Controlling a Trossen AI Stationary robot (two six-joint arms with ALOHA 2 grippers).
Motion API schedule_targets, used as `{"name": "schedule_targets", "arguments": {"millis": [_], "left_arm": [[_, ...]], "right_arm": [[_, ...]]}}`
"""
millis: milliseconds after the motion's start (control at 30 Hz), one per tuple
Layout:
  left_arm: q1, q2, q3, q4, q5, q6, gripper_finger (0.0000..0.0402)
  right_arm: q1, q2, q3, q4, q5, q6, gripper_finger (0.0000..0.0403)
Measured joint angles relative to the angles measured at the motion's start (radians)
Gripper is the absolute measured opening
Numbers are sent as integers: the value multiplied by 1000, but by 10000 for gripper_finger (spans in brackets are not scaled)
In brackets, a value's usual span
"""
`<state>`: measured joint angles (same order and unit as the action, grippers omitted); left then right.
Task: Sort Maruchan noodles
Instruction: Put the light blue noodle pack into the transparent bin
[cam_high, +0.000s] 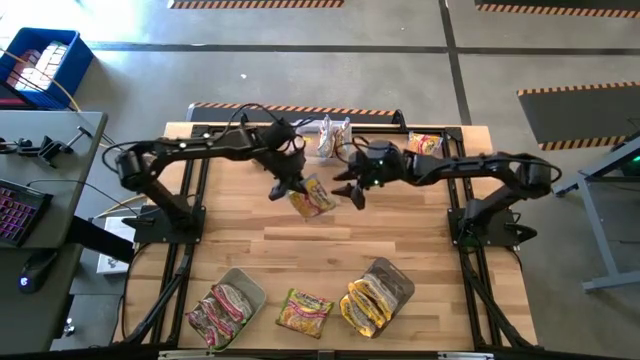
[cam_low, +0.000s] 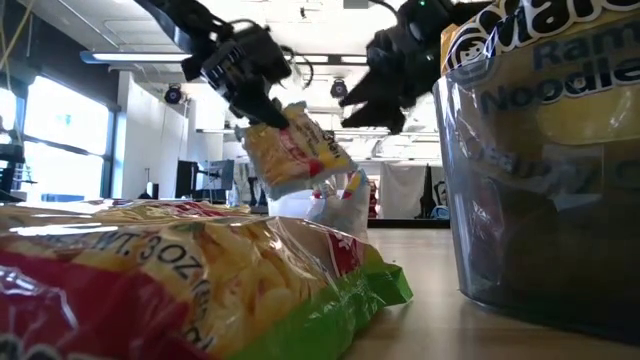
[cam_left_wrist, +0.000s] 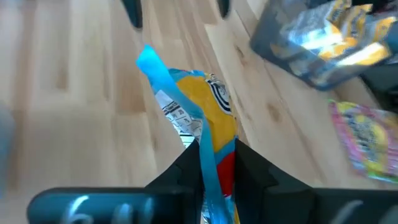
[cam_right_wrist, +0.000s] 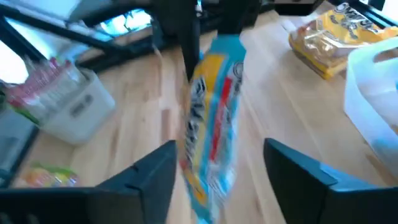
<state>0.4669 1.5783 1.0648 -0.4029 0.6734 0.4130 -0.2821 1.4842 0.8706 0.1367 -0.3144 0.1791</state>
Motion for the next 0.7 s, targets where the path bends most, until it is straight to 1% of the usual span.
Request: {"name": "schedule_targets", "arguments": {"millis": [67,167,267,367,467,567,633,700], "left_arm": [[-8,-39,-38,66,-22,-9,43],[-18,-102,-102,172,-38,-31,43],[-20,-166,-166,257,-63,-58,43],[-18,-236,-224,327,-71,-71,43],[-14,-306,-277,382,-79,-82,43],[-8,-370,-332,433,-79,-92,43],[-2,-412,-378,475,-77,-99,42],[4,-443,-424,559,-78,-120,38]], "right_arm": [[-4,12,45,-46,-21,2,244],[-6,49,124,-122,-38,-4,261],[-6,96,199,-219,-58,-66,265],[-6,127,244,-300,-111,-152,266],[-5,114,256,-320,-127,-216,266],[-13,63,256,-346,-125,-238,266],[-19,25,250,-361,-104,-256,266],[-21,-10,209,-323,-81,-263,266]]}}
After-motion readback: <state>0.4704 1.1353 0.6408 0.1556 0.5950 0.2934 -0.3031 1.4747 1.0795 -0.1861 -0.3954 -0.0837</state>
